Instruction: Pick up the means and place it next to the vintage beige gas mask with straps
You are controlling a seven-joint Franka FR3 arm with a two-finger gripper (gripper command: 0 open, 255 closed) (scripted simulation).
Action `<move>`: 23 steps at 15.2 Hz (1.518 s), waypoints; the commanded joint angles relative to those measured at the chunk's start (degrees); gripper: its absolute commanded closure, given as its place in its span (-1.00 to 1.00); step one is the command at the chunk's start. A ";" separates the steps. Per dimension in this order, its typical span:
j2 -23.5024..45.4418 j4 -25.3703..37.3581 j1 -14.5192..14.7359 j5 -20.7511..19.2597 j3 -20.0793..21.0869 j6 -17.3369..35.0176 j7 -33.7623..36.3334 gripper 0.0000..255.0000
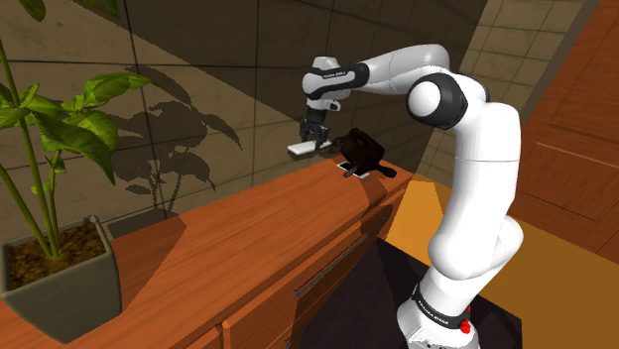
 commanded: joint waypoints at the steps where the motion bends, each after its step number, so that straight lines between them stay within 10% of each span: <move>1: 0.21 -1.27 -0.02 -0.03 -0.02 1.53 0.00 1.00; 23: 6.50 -9.25 0.11 -0.60 -0.30 15.77 0.29 1.00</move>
